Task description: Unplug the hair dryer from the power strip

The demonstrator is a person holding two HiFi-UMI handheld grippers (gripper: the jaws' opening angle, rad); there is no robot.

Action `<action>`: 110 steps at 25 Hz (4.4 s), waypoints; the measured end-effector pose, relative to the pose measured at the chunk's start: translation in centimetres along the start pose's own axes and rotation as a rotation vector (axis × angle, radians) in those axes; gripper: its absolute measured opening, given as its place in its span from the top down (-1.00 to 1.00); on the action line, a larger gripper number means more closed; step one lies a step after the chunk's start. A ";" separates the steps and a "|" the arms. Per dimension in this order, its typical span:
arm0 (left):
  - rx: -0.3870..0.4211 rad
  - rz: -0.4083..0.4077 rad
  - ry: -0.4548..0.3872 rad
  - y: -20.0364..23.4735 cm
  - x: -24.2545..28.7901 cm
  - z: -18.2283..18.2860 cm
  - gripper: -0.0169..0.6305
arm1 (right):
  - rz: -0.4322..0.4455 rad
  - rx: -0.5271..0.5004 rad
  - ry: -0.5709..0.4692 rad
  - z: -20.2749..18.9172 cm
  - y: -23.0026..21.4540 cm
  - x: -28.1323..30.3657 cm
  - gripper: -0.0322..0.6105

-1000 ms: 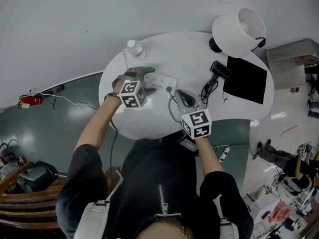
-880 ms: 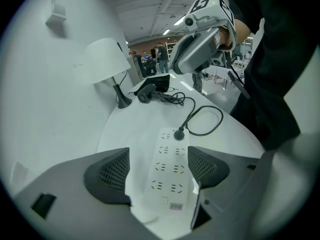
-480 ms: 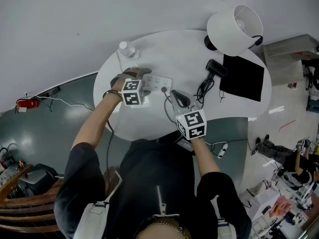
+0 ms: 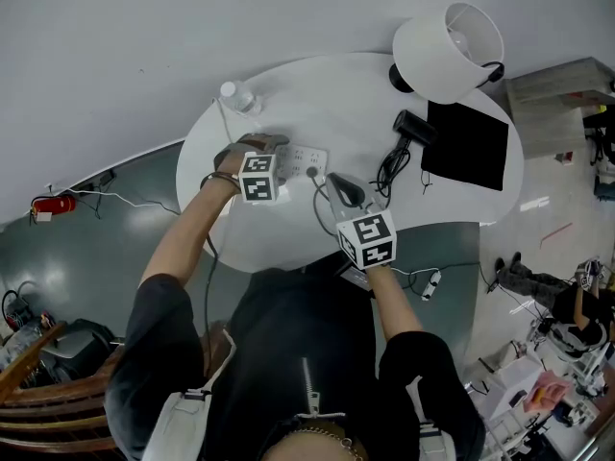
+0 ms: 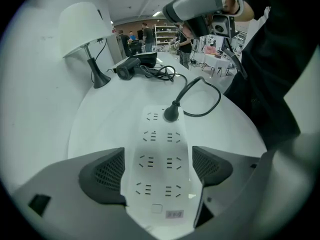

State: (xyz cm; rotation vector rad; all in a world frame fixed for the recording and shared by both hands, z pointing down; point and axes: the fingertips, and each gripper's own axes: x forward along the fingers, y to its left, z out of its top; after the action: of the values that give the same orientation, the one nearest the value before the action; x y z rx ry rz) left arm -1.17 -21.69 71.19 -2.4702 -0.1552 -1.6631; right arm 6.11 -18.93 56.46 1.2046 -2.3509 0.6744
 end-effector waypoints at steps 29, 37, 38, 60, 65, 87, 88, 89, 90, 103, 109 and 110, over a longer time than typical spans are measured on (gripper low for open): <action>0.024 -0.062 0.094 -0.4 2.7 -0.9 -0.29 | 0.040 -0.025 0.068 -1.8 0.5 0.5 0.88; 0.021 -0.066 0.121 -0.4 2.8 -0.9 -0.29 | 0.064 -0.137 0.185 -3.3 2.1 1.9 0.68; 0.020 -0.065 0.124 -0.4 2.8 -0.8 -0.29 | 0.062 -0.164 0.200 -3.6 2.1 2.2 0.67; -0.143 -0.008 0.113 0.0 2.9 -0.6 -0.29 | 0.104 -0.464 0.443 -6.3 0.8 7.5 0.55; -0.194 0.007 0.118 0.3 3.0 -0.5 -0.29 | 0.092 -0.500 0.509 -7.2 0.3 8.4 0.55; -0.206 0.012 0.103 0.2 3.0 -0.4 -0.29 | 0.074 -0.519 0.611 -8.7 -0.8 9.9 0.71; -0.204 0.012 0.105 0.3 3.0 -0.4 -0.29 | 0.084 -0.508 0.619 -8.6 -0.9 9.9 0.71; -0.202 0.012 0.105 0.3 3.0 -0.4 -0.29 | 0.097 -0.489 0.630 -8.5 -1.0 10.0 0.71; -0.200 0.012 0.106 0.3 3.1 -0.4 -0.29 | 0.111 -0.466 0.641 -8.3 -1.1 10.2 0.72; -0.200 0.011 0.131 0.3 3.3 -0.4 -0.29 | 0.102 -0.472 0.655 -8.2 -1.1 10.0 0.74; -0.196 0.009 0.131 0.3 3.3 -0.4 -0.29 | 0.110 -0.469 0.662 -8.2 -1.1 9.7 0.74; -0.196 0.010 0.129 0.3 3.3 -0.4 -0.29 | 0.114 -0.463 0.666 -8.1 -1.1 9.8 0.74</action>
State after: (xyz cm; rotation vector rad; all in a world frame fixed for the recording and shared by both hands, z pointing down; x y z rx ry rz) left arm -0.23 -22.07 74.35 -2.4822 0.0381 -1.9105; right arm 2.88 -20.86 68.63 0.5337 -1.8633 0.4356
